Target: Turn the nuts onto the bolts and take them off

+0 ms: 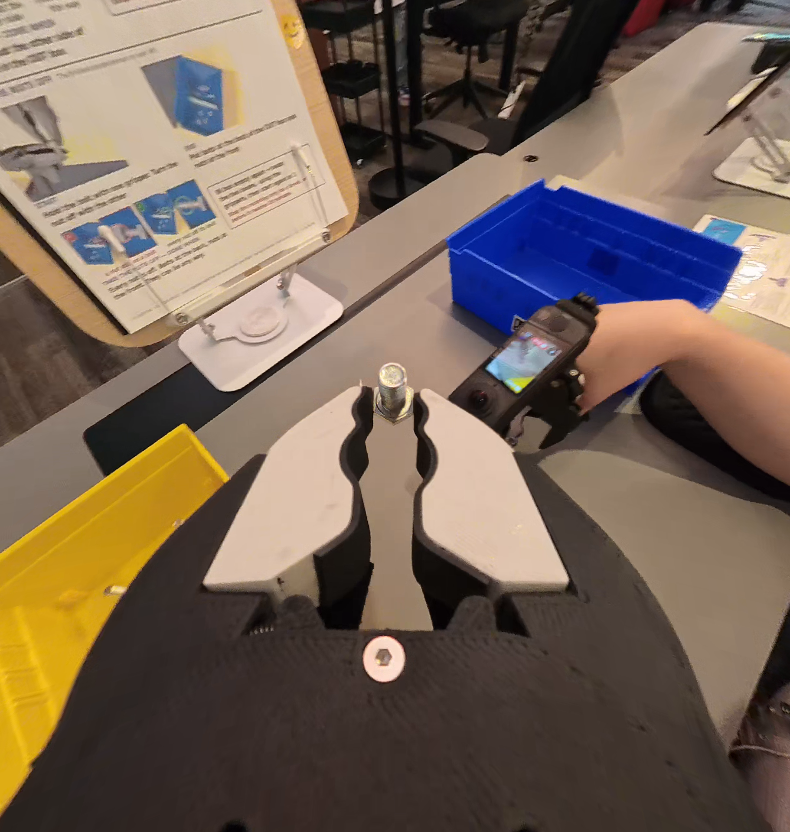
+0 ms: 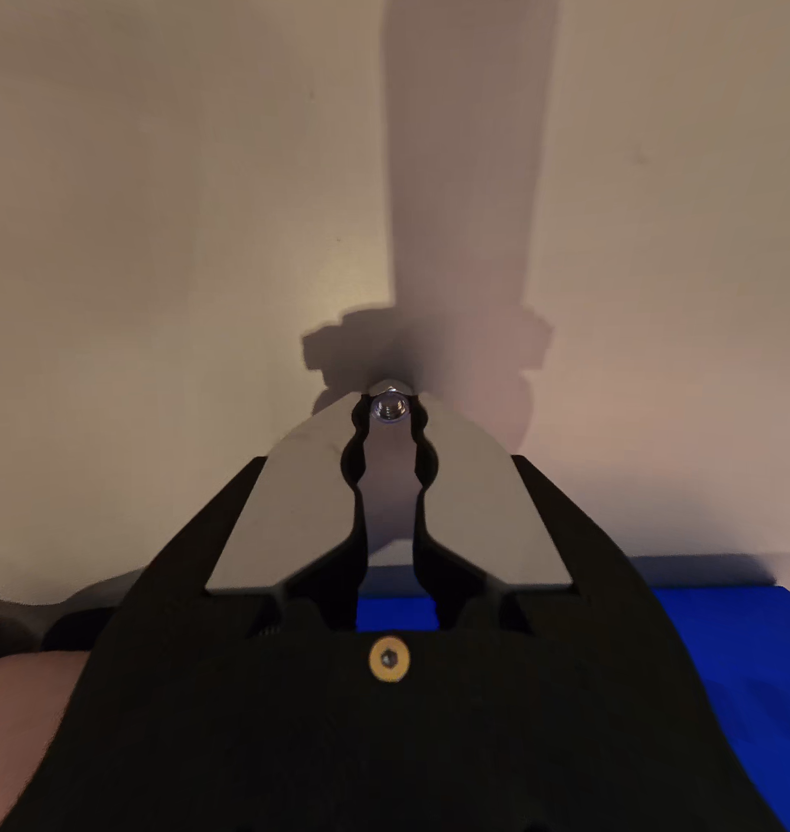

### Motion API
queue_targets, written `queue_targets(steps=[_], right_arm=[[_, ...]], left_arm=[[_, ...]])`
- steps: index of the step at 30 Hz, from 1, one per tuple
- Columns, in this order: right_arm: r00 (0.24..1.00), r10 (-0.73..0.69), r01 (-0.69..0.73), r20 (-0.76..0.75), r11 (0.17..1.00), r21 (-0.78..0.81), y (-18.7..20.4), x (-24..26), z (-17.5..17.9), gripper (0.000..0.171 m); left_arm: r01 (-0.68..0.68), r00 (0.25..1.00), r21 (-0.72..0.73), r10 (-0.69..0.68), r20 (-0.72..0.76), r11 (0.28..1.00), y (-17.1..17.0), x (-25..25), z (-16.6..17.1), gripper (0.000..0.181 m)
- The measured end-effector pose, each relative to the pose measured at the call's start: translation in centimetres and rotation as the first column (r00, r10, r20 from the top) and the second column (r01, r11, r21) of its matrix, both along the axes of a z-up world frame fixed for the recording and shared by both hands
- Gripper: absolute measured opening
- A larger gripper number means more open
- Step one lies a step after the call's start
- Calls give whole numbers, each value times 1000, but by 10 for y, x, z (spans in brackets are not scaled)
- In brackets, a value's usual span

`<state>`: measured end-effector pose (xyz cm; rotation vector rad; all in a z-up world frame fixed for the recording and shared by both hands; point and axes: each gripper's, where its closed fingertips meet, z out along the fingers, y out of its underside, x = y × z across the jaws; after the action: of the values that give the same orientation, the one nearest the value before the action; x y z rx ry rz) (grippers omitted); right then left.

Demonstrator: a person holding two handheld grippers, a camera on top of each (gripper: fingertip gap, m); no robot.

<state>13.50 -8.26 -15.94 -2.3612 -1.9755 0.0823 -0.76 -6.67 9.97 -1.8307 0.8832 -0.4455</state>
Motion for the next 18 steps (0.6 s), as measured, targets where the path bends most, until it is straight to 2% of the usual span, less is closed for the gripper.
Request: queue_targets(steps=[1,5,7,9,11,12,14,16,17,18], right_arm=[[1000,1,-1,13,1000,6,1,1,-3,18],[998,-37,36,-53,999,-13,1,-4,6,23],[986,-72,71,-150,997,-15,4,-3,29,27],[944,-65,81,-325,996,36,9,-5,69,32],[852,-28,120,-523,983,142,15,-8,121,33],[782,7,141,-623,972,188,15,-11,149,33],[597,93,162,-797,959,234,4,-22,203,31],[422,147,183,-894,953,243,-8,-33,243,30],[368,149,193,-918,954,232,-11,-38,254,29],[348,144,186,-926,958,219,-14,-42,257,29]], left_arm=[[29,1000,-3,-29,8,1000,-3,4,0,17],[114,993,-19,-114,18,993,-6,21,-2,17],[158,987,-42,-158,8,987,-8,31,-8,17],[223,974,-81,-225,-18,971,-12,43,-19,17],[309,948,-111,-316,-45,944,-19,61,-30,17],[348,933,-128,-357,-54,929,-22,70,-36,17],[388,913,-153,-402,-73,909,-24,86,-46,17],[383,911,-175,-403,-94,907,-22,96,-54,17],[388,906,-187,-411,-101,902,-23,101,-58,17],[400,899,-197,-425,-106,895,-26,106,-60,17]])
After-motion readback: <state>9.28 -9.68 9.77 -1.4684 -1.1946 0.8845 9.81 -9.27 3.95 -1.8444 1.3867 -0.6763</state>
